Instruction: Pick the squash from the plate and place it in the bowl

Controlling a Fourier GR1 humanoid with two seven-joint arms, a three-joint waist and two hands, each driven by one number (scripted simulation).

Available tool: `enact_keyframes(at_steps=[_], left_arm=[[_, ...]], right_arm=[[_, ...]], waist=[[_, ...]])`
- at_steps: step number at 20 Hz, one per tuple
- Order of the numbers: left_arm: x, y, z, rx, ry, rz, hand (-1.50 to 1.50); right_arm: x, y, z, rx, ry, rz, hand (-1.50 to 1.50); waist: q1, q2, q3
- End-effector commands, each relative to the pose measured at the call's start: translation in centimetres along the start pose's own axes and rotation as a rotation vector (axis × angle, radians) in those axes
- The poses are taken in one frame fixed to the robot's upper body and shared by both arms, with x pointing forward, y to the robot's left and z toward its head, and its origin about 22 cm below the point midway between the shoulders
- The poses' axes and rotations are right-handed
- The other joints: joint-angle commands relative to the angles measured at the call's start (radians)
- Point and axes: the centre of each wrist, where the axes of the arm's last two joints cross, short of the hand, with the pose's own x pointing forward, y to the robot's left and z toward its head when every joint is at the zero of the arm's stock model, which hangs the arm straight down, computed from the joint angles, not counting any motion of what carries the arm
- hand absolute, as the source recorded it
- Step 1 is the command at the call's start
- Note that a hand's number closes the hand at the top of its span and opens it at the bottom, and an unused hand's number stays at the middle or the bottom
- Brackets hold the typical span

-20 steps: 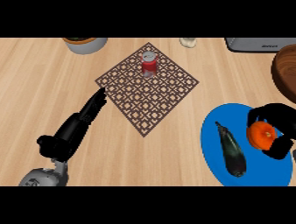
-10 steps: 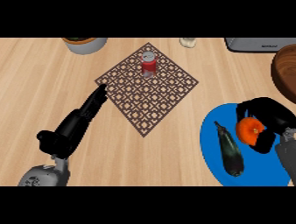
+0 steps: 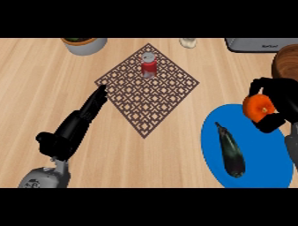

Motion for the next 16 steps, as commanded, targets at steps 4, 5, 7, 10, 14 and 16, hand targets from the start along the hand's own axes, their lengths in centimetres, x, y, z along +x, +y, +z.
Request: enact_keyframes(at_steps=[4,5,7,10,14,16], left_arm=[[-0.5,-0.7,0.4,0.01,0.021,-0.014,0.0],[-0.1,0.8,0.4,0.026,0.001,-0.009,0.0],[0.0,0.5,0.6,-0.023,-0.002,-0.002,0.0],[-0.1,-0.2,-0.2,-0.001,-0.003,0.009,0.0],[-2.1,0.0,0.5,-0.006,-0.002,-0.002,0.0],[-1.4,0.2,-0.2,-0.009,0.018,-0.006,0.0]], right_arm=[[0.1,-7.9,1.4,-0.357,-0.026,-0.259,1.5],[-0.1,-7.7,1.4,-0.387,-0.003,-0.283,1.5],[-0.1,-8.9,0.3,-0.386,0.032,-0.37,1.5],[-2.7,-9.6,1.1,-0.409,0.08,-0.4,1.5],[-6.5,-10.9,-0.1,-0.396,0.163,-0.302,1.5],[-6.9,-10.9,-1.4,-0.413,0.183,-0.225,1.5]], waist=[[-0.013,-0.005,0.0],[-0.005,-0.001,0.0],[0.006,0.001,0.0],[0.003,0.003,0.0],[0.009,0.005,0.0],[0.014,0.006,0.0]])
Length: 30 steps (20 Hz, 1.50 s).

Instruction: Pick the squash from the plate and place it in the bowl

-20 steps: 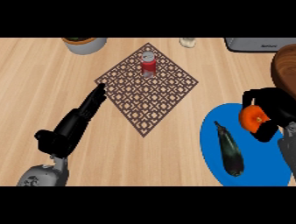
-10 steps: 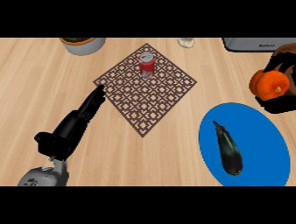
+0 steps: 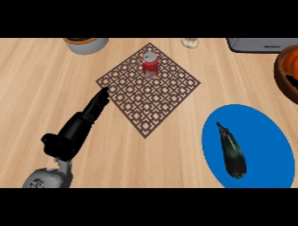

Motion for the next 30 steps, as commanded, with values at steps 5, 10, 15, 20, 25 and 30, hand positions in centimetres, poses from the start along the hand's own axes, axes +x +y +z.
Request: enact_keyframes(at_steps=[5,10,15,20,25,30], left_arm=[[1.3,1.0,-0.3,0.004,-0.01,-0.004,0.0],[-0.2,-0.2,-0.5,-0.029,-0.011,0.004,0.0],[1.0,-0.6,-1.5,-0.043,-0.025,0.003,0.0],[0.1,-0.4,0.1,-0.044,-0.027,0.001,0.0],[1.1,-1.6,-0.9,-0.063,-0.031,-0.001,0.0],[1.2,-1.3,-1.6,-0.053,-0.022,0.008,0.0]], right_arm=[[-5.6,-0.6,-2.7,-0.172,0.045,0.168,1.5],[-9.9,-0.2,-3.8,-0.135,0.084,0.205,1.5],[-11.9,2.0,-3.3,0.194,0.269,0.13,1.5],[-14.1,0.9,-3.1,0.248,0.192,-0.03,-1.5],[-13.8,2.7,-3.2,0.125,0.151,-0.091,-1.5],[-14.8,-1.8,-3.8,-0.081,0.2,-0.268,-1.5]], waist=[[0.017,0.005,0.001],[0.022,0.008,0.001],[0.042,0.018,0.003],[0.045,0.015,0.004],[0.05,0.02,0.005],[0.04,0.021,0.006]])
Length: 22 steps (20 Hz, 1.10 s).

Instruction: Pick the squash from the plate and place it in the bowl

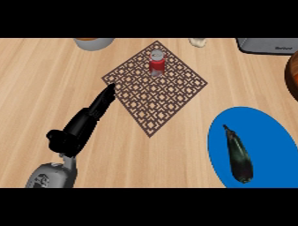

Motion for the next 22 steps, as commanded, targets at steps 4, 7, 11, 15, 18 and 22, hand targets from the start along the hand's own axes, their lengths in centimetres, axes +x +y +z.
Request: enact_keyframes(at_steps=[4,7,11,15,18,22], left_arm=[[0.1,-1.0,-1.0,0.011,0.012,-0.008,0.0],[0.6,0.8,-0.1,0.008,-0.008,0.019,0.0],[0.0,0.8,0.2,0.021,0.006,-0.007,0.0],[0.4,0.5,0.4,0.023,-0.022,-0.002,0.0],[-0.6,0.8,0.4,0.032,0.011,0.01,0.0],[-0.7,0.8,1.4,0.042,-0.002,0.006,0.0]], right_arm=[[-0.6,-3.4,-0.1,-0.196,0.1,-0.264,-1.5],[-3.9,-6.4,2.0,-0.214,0.138,-0.339,-1.5],[-7.2,-8.6,4.7,-0.292,0.181,-0.371,-1.5],[-10.0,-10.9,7.7,-0.334,0.182,-0.407,-1.5],[-11.3,-12.9,9.5,-0.368,0.167,-0.453,-1.5],[-13.1,-13.4,11.7,-0.318,0.181,-0.451,-1.5]], waist=[[-0.011,0.0,0.0],[-0.009,0.001,0.001],[-0.013,0.004,0.003],[-0.022,0.0,0.004],[-0.03,0.002,0.005],[-0.021,0.001,0.008]])
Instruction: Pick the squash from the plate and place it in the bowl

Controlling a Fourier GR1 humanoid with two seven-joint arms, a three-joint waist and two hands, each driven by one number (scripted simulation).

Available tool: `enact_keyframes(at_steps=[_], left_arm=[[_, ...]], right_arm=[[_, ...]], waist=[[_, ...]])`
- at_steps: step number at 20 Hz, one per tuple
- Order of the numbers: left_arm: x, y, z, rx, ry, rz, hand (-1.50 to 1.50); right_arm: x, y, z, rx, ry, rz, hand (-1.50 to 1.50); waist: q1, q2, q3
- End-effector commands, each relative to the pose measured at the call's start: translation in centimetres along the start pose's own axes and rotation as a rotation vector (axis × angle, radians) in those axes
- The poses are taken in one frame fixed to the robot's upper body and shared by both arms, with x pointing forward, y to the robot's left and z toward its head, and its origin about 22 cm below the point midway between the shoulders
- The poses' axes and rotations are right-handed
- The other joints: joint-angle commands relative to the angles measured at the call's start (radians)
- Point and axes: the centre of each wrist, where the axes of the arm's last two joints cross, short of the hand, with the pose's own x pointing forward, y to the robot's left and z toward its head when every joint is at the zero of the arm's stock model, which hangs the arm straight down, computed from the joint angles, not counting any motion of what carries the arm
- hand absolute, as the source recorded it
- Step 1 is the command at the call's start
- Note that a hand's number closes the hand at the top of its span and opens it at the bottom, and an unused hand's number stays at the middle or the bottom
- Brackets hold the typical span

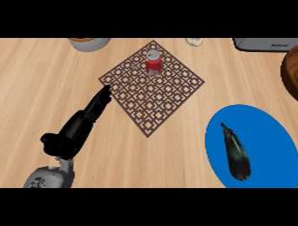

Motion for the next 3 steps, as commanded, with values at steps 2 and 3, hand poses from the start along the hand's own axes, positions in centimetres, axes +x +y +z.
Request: enact_keyframes(at_steps=[2,3], left_arm=[[0.2,1.0,-0.1,0.016,-0.003,-0.014,0.0],[-0.4,0.6,0.6,0.008,0.008,0.007,0.0]], right_arm=[[-2.3,-2.6,2.1,0.05,-0.009,-0.045,-1.5],[-2.1,-3.7,2.3,0.053,-0.011,-0.042,-1.5]], waist=[[-0.013,0.0,0.004],[-0.009,-0.002,0.003]])
